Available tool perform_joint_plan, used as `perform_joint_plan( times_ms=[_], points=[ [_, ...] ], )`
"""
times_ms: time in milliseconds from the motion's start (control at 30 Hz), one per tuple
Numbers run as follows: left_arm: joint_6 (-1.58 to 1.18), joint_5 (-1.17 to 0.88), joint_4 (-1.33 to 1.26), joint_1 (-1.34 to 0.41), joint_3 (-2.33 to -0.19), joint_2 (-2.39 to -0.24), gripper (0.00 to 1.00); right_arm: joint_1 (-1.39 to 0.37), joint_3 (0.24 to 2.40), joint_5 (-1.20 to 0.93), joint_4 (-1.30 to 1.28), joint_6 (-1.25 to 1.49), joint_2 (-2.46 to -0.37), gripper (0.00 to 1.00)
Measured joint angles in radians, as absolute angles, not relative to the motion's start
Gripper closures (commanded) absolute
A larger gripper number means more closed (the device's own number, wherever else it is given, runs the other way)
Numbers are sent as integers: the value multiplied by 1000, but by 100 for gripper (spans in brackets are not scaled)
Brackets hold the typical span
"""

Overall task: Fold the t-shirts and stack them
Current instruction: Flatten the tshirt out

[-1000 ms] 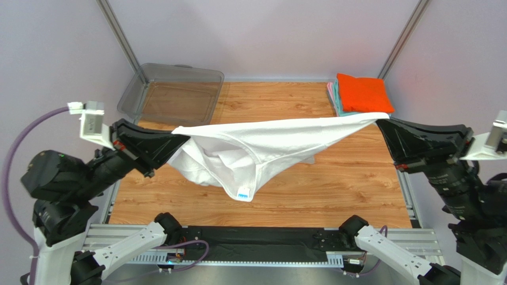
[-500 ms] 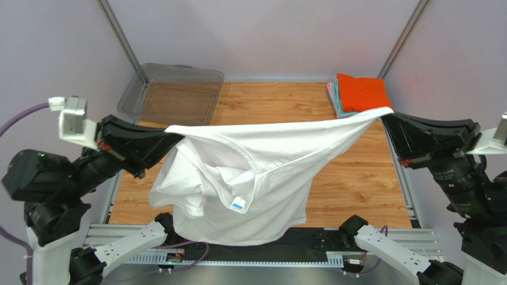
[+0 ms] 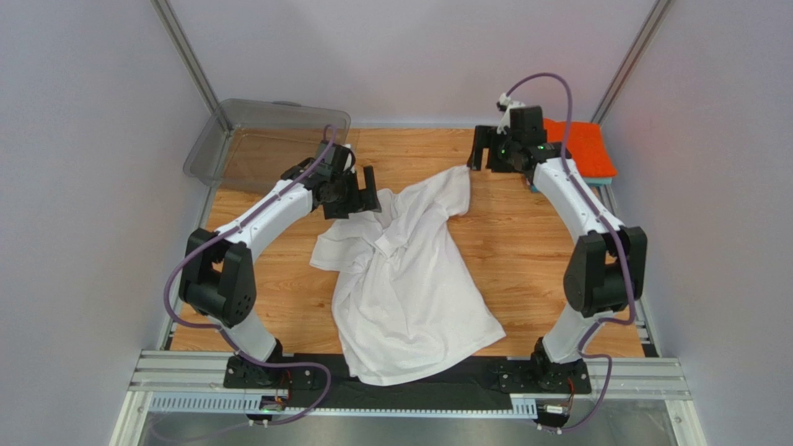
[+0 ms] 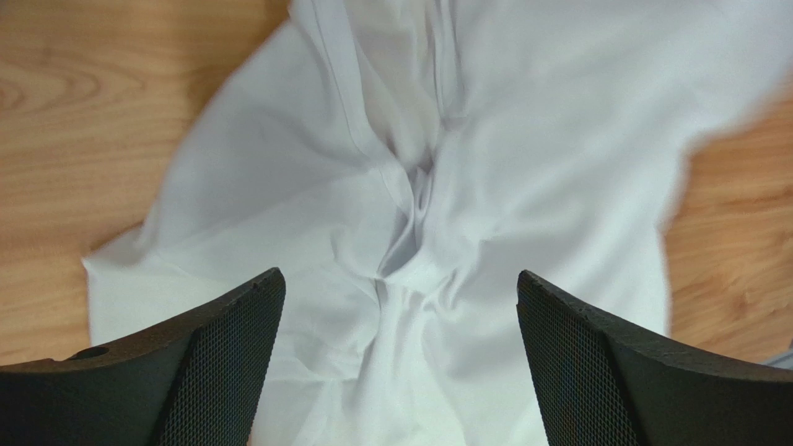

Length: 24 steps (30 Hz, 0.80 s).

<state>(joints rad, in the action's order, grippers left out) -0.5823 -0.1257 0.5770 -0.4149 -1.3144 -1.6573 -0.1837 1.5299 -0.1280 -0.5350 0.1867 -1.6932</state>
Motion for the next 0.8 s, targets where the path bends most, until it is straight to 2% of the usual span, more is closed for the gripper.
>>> perform_joint_plan(
  times_ms=[67, 167, 367, 567, 667, 800],
  points=[
    [-582, -138, 582, -420, -1293, -1632, 0, -183, 1491, -152, -556, 186, -1750, 0],
    [-580, -152, 555, -426, -1244, -1530, 0, -186, 1449, -162, -583, 197, -1716, 0],
    [-586, -160, 484, -454, -1056, -1256, 0, -250, 1199, -159, -533, 276, -1373, 0],
    [-607, -197, 432, -478, -798, -1127, 0, -551, 868, -128, -500, 409, -1100, 0],
    [-617, -198, 430, -478, -702, -1106, 0, -704, 729, -116, -509, 493, -1065, 0],
    [-635, -202, 408, -478, -641, -1100, 0, -846, 655, -86, -525, 579, -1063, 0]
  ],
)
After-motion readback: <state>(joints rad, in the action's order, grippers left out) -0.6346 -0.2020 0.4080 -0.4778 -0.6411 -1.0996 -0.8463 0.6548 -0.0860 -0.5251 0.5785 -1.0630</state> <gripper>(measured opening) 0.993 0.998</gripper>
